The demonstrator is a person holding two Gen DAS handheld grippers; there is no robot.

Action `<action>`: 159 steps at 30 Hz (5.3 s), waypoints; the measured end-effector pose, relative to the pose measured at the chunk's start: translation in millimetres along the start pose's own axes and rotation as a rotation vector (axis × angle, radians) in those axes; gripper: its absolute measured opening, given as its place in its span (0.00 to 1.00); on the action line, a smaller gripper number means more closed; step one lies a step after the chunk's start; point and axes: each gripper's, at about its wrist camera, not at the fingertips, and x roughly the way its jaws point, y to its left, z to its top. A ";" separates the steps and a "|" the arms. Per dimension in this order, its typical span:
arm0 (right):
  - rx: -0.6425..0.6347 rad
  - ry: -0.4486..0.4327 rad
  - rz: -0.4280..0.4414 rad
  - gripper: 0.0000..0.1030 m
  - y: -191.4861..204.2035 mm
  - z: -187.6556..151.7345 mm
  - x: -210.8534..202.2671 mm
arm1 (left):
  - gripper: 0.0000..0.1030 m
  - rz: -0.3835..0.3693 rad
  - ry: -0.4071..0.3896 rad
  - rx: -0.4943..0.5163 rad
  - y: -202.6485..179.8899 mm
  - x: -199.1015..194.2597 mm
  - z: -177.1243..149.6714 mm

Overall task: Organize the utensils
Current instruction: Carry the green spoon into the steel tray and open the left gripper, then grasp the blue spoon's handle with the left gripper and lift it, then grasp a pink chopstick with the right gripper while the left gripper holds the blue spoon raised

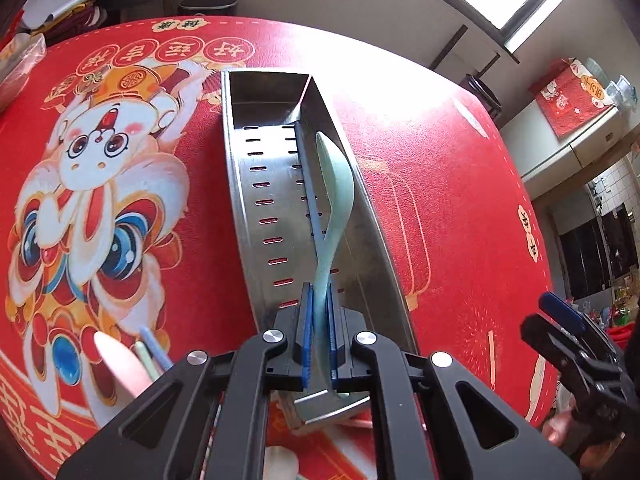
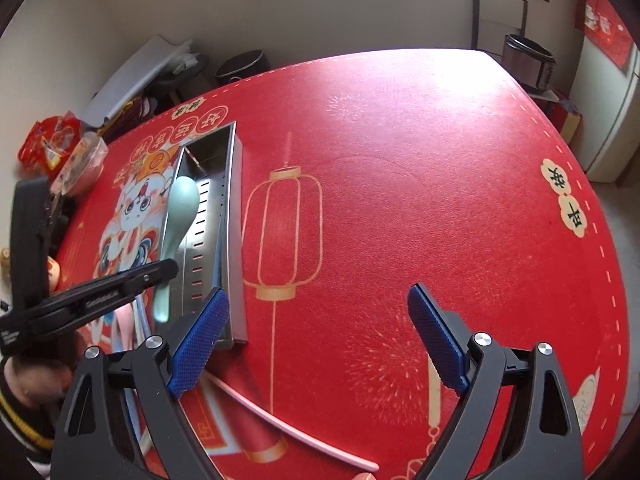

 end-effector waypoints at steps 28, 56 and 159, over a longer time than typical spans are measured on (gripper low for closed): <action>0.101 -0.042 0.078 0.85 2.9 -44.9 -11.8 | 0.23 0.036 -0.040 0.144 22.0 -54.2 -33.8; -0.069 0.167 0.098 0.85 73.7 -88.0 21.7 | 0.27 0.077 0.012 0.017 101.2 -72.8 -152.2; -0.587 0.282 0.021 0.47 70.1 -98.7 55.0 | 0.07 0.069 0.018 0.052 122.0 -62.2 -157.0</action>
